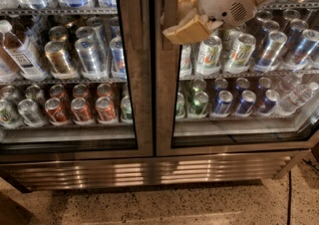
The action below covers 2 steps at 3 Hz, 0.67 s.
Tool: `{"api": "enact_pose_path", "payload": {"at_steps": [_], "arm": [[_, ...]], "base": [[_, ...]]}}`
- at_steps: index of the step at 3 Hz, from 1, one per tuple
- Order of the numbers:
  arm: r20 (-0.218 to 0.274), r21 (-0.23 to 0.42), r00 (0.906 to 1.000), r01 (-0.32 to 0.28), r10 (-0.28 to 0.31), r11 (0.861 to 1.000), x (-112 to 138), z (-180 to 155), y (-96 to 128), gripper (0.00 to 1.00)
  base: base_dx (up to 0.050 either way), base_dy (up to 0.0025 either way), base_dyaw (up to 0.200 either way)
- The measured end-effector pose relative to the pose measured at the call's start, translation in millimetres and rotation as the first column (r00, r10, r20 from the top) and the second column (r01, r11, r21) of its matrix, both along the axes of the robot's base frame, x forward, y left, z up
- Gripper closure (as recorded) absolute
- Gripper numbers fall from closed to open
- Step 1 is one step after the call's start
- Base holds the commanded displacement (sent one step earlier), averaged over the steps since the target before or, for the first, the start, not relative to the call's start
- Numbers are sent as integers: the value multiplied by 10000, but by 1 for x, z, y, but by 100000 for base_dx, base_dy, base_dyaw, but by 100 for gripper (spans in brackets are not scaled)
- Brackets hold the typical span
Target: Open right fridge door
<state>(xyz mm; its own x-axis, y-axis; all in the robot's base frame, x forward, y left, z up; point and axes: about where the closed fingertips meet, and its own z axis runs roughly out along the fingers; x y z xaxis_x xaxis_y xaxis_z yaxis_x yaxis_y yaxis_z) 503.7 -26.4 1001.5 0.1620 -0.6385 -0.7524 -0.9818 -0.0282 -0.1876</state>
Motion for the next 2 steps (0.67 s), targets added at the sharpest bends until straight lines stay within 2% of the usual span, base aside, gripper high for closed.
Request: {"api": "enact_pose_path", "payload": {"at_steps": [2], "arm": [[0, 0, 10000, 0, 0, 10000, 3, 2, 0, 100]], "base": [[0, 0, 0]]}}
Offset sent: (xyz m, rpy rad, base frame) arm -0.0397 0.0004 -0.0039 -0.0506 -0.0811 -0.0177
